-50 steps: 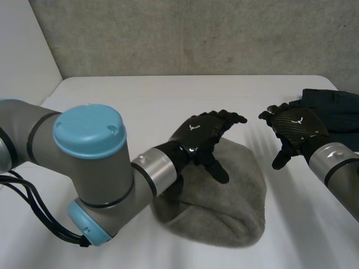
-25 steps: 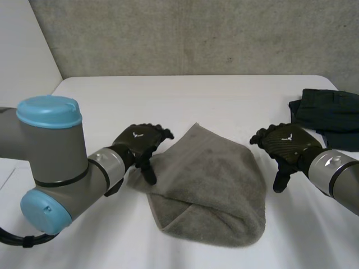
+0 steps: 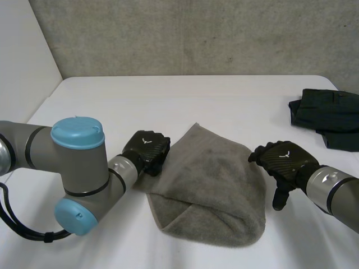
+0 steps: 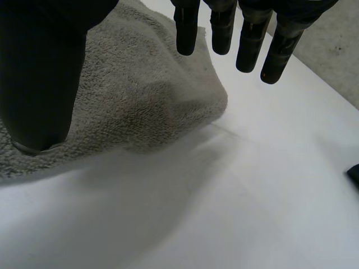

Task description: Fold the laundry.

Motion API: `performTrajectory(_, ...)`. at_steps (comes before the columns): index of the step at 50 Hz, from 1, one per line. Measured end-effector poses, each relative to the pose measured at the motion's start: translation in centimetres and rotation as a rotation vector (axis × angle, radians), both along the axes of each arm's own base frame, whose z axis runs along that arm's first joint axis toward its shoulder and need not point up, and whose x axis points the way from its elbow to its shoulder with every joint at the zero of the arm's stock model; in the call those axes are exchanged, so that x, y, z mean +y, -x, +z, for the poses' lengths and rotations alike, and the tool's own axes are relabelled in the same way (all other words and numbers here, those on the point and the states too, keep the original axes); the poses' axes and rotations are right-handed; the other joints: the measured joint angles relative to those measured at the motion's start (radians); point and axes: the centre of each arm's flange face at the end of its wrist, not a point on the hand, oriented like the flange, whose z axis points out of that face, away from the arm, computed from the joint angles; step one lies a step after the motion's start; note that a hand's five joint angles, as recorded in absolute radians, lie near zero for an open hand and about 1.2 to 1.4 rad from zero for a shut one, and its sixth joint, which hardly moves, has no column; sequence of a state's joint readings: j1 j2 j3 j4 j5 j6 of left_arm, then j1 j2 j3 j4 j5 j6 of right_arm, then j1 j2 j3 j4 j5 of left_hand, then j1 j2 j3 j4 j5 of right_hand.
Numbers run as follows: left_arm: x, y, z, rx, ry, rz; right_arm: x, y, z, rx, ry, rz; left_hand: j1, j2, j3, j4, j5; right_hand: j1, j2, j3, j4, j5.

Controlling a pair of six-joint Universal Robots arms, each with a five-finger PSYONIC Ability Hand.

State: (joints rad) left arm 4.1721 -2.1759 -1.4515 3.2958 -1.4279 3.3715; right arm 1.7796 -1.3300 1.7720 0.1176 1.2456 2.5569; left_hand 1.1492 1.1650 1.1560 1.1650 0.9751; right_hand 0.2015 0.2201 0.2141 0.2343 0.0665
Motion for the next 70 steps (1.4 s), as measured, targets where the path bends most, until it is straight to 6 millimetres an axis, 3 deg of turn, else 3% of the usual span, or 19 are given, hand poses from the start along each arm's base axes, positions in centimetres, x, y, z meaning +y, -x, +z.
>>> performTrajectory(10, 0.4, 0.5, 1.2, 0.011, 0.034, -0.019, 0.8, 0.4, 0.1, -0.077, -0.063, -0.065, -0.056, -0.034, -0.028, -0.03, -0.039, 0.0, 0.0, 0.0, 0.0, 0.0)
performTrajectory(11, 0.5, 0.6, 1.3, 0.012, 0.035, -0.021, 1.0, 0.5, 0.1, -0.09, -0.075, -0.074, -0.554, -0.513, -0.499, -0.495, -0.483, 0.0, 0.0, 0.0, 0.0, 0.0)
performTrajectory(15, 0.9, 0.5, 1.2, 0.007, 0.024, -0.029, 1.8, 0.7, -0.2, -0.102, -0.102, -0.085, -0.7, -0.706, -0.694, -0.714, -0.702, 0.0, 0.0, 0.0, 0.0, 0.0)
performTrajectory(22, 1.6, 0.7, 0.3, -0.007, 0.002, -0.043, 3.9, 0.8, -0.9, -0.105, -0.146, -0.083, -0.7, -0.707, -0.695, -0.717, -0.705, 0.0, 0.0, 0.0, 0.0, 0.0)
performTrajectory(29, 1.0, 1.2, -0.8, -0.02, 0.004, -0.05, 5.2, 0.7, -1.9, -0.14, -0.183, -0.093, -0.511, -0.537, -0.529, -0.548, -0.532, 0.0, 0.0, 0.0, 0.0, 0.0)
performTrajectory(30, 0.8, 1.4, -1.0, -0.026, 0.009, -0.053, 5.4, 0.6, -2.1, -0.152, -0.185, -0.096, -0.271, -0.326, -0.319, -0.326, -0.316, 0.0, 0.0, 0.0, 0.0, 0.0)
performTrajectory(32, 0.5, 1.6, -1.3, -0.04, 0.02, -0.06, 5.6, 0.5, -2.4, -0.164, -0.186, -0.098, -0.101, -0.147, -0.142, -0.148, -0.14, 0.0, 0.0, 0.0, 0.0, 0.0)
performTrajectory(34, 0.5, 1.6, -1.3, -0.04, 0.02, -0.06, 5.6, 0.5, -2.4, -0.164, -0.186, -0.098, -0.101, -0.147, -0.142, -0.148, -0.14, 0.0, 0.0, 0.0, 0.0, 0.0)
performTrajectory(35, 0.4, 1.7, -1.4, -0.052, 0.034, -0.067, 5.7, 0.4, -2.5, -0.172, -0.186, -0.099, -0.008, 0.005, 0.004, 0.003, -0.004, 0.0, 0.0, 0.0, 0.0, 0.0)
performTrajectory(40, 0.1, 2.0, -1.0, -0.064, 0.072, -0.074, 5.8, 0.3, -2.6, -0.183, -0.179, -0.103, -0.008, 0.028, 0.031, 0.031, -0.001, 0.0, 0.0, 0.0, 0.0, 0.0)
performTrajectory(51, -1.9, 1.3, 3.7, 0.012, 0.212, -0.019, 5.7, 0.1, -2.3, -0.219, -0.193, -0.117, -0.008, 0.03, 0.034, 0.033, -0.001, 0.0, 0.0, 0.0, 0.0, 0.0)
performTrajectory(61, -3.3, 0.2, 4.3, 0.02, 0.231, 0.026, 5.9, -1.4, -2.8, -0.239, -0.211, -0.069, -0.008, 0.031, 0.035, 0.033, -0.001, 0.0, 0.0, 0.001, 0.0, 0.0)
performTrajectory(64, -3.3, 0.1, 4.2, 0.018, 0.226, 0.03, 5.7, -2.1, -3.4, -0.233, -0.214, -0.046, -0.008, 0.031, 0.035, 0.033, -0.001, 0.088, 0.103, 0.107, 0.092, 0.089)
performTrajectory(66, -3.2, 0.0, 4.2, 0.017, 0.22, 0.031, 5.4, -2.8, -4.0, -0.231, -0.206, -0.029, -0.008, 0.031, 0.035, 0.033, -0.001, 0.348, 0.425, 0.404, 0.383, 0.363)
performTrajectory(67, -3.2, 0.0, 4.2, 0.017, 0.217, 0.031, 5.1, -3.1, -4.2, -0.231, -0.198, -0.023, -0.008, 0.031, 0.035, 0.033, -0.001, 0.571, 0.735, 0.707, 0.686, 0.652)
performTrajectory(70, -3.0, -0.1, 4.3, 0.019, 0.211, 0.032, 4.4, -3.6, -4.3, -0.237, -0.169, -0.017, -0.008, 0.031, 0.035, 0.033, -0.001, 0.708, 0.932, 0.924, 0.907, 0.872)
